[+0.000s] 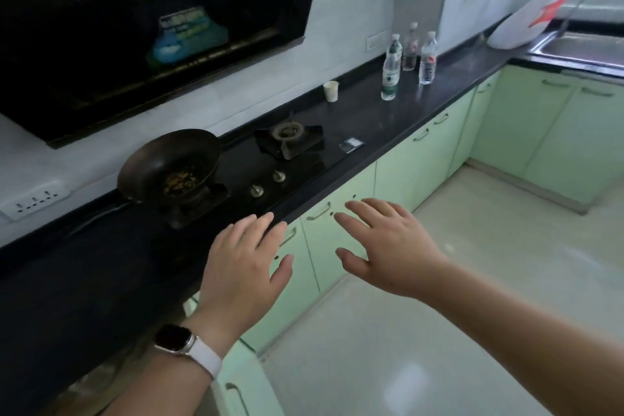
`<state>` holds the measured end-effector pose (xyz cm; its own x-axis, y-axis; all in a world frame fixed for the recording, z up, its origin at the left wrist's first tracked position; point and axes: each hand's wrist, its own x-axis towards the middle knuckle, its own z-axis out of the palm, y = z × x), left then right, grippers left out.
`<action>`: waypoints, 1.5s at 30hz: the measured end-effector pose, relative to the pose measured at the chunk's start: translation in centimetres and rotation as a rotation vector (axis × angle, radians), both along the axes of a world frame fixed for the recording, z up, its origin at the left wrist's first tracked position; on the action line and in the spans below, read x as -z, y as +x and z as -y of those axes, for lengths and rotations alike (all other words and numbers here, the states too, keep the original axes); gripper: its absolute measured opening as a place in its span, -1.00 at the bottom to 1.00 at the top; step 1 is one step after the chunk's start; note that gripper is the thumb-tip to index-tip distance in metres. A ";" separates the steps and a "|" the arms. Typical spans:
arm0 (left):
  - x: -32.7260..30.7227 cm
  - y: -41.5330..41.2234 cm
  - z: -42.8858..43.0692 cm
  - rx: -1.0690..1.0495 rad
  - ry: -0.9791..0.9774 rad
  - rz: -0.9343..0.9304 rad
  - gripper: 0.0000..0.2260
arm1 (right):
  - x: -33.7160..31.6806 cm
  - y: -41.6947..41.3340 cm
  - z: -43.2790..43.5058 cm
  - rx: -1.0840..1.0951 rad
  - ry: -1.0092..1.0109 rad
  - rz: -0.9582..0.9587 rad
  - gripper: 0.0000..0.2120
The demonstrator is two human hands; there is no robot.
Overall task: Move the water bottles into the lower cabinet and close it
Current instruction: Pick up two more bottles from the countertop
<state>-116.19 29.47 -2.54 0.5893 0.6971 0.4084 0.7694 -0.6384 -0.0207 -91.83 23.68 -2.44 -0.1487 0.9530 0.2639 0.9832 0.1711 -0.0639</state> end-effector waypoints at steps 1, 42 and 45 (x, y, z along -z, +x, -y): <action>-0.1 2.1 -0.5 0.026 0.000 -0.002 -0.58 | -0.1 2.0 0.1 0.026 0.007 -0.007 -0.49; 1.8 55.3 -43.1 0.816 -0.031 0.079 -0.58 | -0.7 43.2 -27.9 0.742 0.094 0.076 -0.50; 2.4 58.0 -44.4 0.806 -0.009 0.053 -0.58 | 0.3 46.7 -29.5 0.722 0.092 0.053 -0.50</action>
